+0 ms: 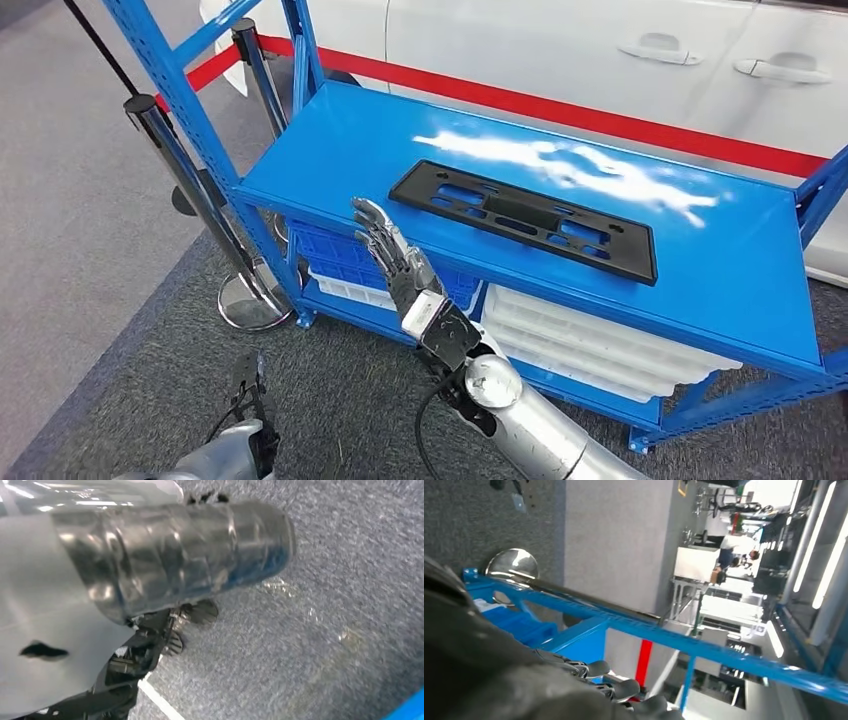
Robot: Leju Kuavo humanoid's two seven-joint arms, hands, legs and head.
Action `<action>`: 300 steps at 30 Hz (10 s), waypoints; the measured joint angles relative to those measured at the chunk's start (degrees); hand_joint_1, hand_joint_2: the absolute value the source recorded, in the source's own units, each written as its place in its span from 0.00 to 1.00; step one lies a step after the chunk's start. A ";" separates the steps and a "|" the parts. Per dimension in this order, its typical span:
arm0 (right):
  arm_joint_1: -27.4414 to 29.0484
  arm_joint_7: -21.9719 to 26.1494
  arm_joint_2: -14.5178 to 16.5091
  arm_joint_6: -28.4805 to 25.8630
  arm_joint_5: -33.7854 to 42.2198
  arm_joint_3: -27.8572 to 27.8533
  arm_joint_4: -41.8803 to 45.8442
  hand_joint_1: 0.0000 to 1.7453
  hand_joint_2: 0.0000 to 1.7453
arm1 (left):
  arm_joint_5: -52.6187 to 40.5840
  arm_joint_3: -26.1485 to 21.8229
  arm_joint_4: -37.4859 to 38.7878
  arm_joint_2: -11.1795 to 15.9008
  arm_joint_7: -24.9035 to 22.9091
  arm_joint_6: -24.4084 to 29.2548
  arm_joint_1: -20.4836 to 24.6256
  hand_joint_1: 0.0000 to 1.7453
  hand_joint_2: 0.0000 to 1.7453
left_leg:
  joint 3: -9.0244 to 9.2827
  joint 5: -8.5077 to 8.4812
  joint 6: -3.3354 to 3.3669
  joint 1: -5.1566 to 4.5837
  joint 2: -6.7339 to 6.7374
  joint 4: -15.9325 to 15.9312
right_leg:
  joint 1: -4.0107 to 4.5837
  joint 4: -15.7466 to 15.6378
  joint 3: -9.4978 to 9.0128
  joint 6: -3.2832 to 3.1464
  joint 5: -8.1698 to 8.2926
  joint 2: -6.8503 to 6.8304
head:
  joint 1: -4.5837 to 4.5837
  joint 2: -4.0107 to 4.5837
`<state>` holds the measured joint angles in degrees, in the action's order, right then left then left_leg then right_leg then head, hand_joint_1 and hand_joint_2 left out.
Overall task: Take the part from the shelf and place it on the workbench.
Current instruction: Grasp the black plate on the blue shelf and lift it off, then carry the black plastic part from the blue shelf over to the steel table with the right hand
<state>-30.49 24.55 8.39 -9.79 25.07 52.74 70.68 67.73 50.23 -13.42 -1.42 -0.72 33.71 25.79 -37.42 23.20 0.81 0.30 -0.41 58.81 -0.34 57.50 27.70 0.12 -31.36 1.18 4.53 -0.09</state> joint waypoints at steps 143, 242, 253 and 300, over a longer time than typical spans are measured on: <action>-30.37 -48.83 11.49 -2.05 -41.28 31.35 -52.28 0.28 1.00 | -2.32 11.93 1.07 -10.81 -9.67 -5.50 5.61 0.00 0.00 | -1.53 5.99 -1.19 0.09 0.25 6.95 | -0.60 1.80 9.21 -1.12 7.56 -0.74 | -0.32 0.00; 23.38 -12.65 -22.03 -27.63 -45.88 -13.98 51.04 1.00 1.00 | -9.26 15.93 1.11 6.17 18.98 -13.50 -18.16 0.00 1.00 | -0.14 8.16 -1.23 0.21 0.11 13.63 | 0.10 1.80 8.78 -1.83 7.07 -1.26 | -0.43 0.00; 23.26 -10.44 -21.02 -27.50 -43.18 -13.95 50.89 1.00 1.00 | -8.72 15.96 1.07 6.64 19.30 -13.42 -17.83 0.00 1.00 | 8.01 3.99 2.01 -0.36 0.77 -3.47 | -0.33 9.47 12.83 0.87 0.94 -1.30 | -0.73 0.00; 23.08 -10.03 -20.85 -25.89 -39.81 -14.23 50.05 1.00 1.00 | -11.56 16.83 0.68 4.98 17.38 -13.04 -16.57 0.00 1.00 | 1.45 9.35 -0.84 -0.18 -1.06 7.19 | -0.99 1.72 6.04 -0.62 4.98 -0.95 | 0.07 0.00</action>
<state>-7.41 14.52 -12.45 -35.68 -14.74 38.51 120.73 56.17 67.06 -12.74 3.57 16.67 20.67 9.22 -35.97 32.56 -0.03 0.12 -1.47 66.00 -1.33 59.21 33.74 -0.50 -26.38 0.23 4.59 -0.09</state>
